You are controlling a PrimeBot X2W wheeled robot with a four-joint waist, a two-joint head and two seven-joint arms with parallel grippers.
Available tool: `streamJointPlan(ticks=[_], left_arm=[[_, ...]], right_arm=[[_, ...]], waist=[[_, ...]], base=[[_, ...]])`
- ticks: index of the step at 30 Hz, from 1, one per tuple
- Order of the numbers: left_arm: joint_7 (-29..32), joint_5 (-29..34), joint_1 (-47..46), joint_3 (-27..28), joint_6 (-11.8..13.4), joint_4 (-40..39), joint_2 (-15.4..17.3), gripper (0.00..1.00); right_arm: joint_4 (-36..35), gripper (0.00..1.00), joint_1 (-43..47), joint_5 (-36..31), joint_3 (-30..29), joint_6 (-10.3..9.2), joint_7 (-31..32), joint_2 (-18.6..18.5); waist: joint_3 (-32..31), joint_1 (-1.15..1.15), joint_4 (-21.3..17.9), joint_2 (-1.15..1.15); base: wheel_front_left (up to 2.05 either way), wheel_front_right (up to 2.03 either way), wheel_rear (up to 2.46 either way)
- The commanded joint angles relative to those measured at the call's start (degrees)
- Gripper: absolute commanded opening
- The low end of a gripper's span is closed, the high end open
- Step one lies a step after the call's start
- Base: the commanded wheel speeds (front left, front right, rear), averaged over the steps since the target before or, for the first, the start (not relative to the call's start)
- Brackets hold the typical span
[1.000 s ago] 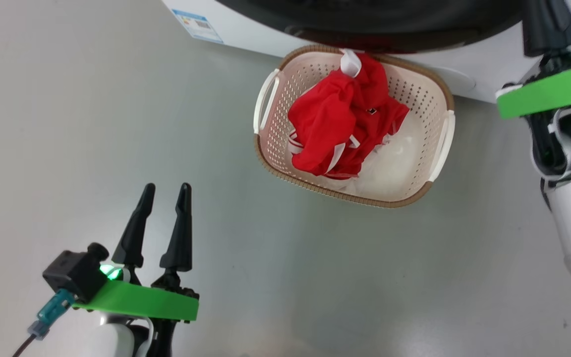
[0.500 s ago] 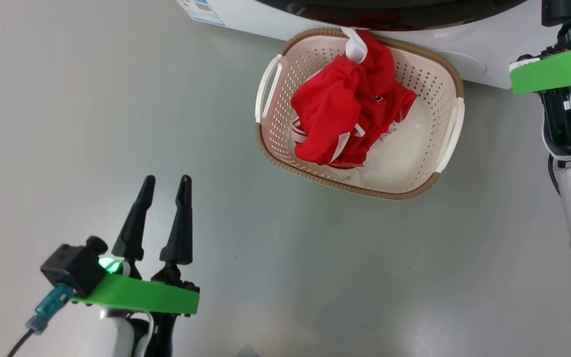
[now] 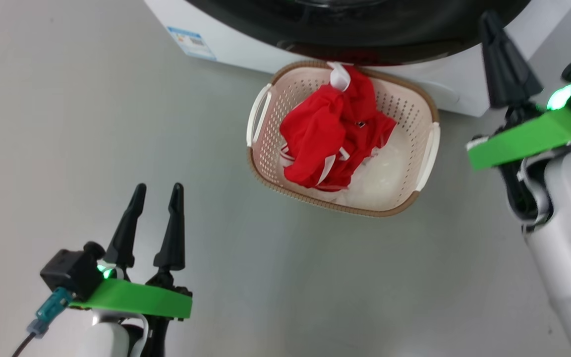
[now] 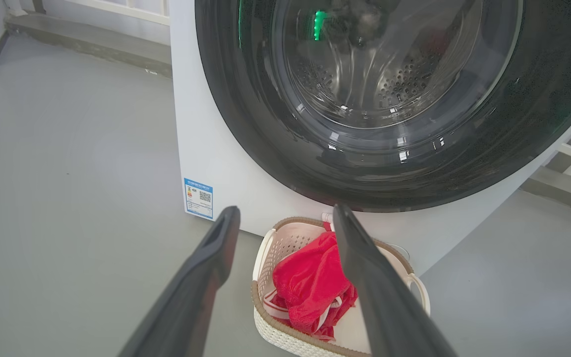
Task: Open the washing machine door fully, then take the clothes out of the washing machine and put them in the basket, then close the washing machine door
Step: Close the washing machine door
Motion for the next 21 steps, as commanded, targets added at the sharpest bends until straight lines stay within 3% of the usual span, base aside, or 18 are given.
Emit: streamJointPlan(ticks=[1, 3, 4, 5, 6, 7, 8, 21], left_arm=[[-0.28, 1.08, 1.45, 2.59, -0.32, -0.78, 1.31, 1.00], [-0.28, 1.84, 2.02, 3.13, -0.45, -0.52, 1.31, 1.00], [-0.28, 2.21, 2.35, 3.40, -0.51, -0.42, 1.31, 1.00], [-0.28, 2.59, 2.70, 3.66, -0.56, -0.30, 1.31, 1.00], [-0.28, 2.94, 3.05, 3.91, -0.62, -0.17, 1.31, 1.00], [-0.28, 3.28, 3.38, 4.15, -0.67, -0.04, 1.31, 1.00], [-0.28, 3.63, 3.69, 4.39, -0.71, 0.09, 1.31, 1.00], [-0.28, 6.72, 5.74, 6.00, -0.88, 0.36, 1.31, 1.00]], right_arm=[[-2.06, 0.00, 2.61, 0.22, 1.10, -0.05, -0.34, 1.02], [-2.55, 0.01, 4.70, 0.31, 1.08, -0.05, -0.34, 1.39], [-2.84, 0.12, 5.76, 0.37, 1.07, -0.05, -0.34, 1.57], [-3.09, 0.33, 6.83, 0.43, 0.94, -0.05, -0.34, 1.76], [-3.33, 0.45, 7.90, 0.43, 1.02, -0.05, -0.34, 1.91], [-3.54, 0.81, 8.94, 0.46, 1.09, -0.05, -0.34, 2.04], [-3.80, 1.00, 9.96, 0.55, 1.05, -0.05, -0.34, 2.22], [-5.81, 1.00, 20.67, 0.69, -0.50, -0.05, -0.34, 2.49]], waist=[[-2.26, 0.00, -1.48, 0.00], [-3.50, 0.00, -2.12, 0.00], [-4.10, 0.00, -2.48, 0.00], [-4.72, 0.00, -2.83, 0.00], [-5.30, 0.00, -3.18, 0.00], [-5.85, 0.00, -3.53, 0.00], [-6.40, 0.00, -3.89, 0.00], [-10.78, 0.00, -7.27, 0.00]], base=[[0.00, 0.00, 0.00], [0.00, 0.00, 0.00], [0.00, 0.00, 0.00], [0.00, 0.00, 0.00], [0.00, 0.00, 0.00], [0.00, 0.00, 0.00], [0.00, 0.00, 0.00], [0.00, 0.00, 0.00]])
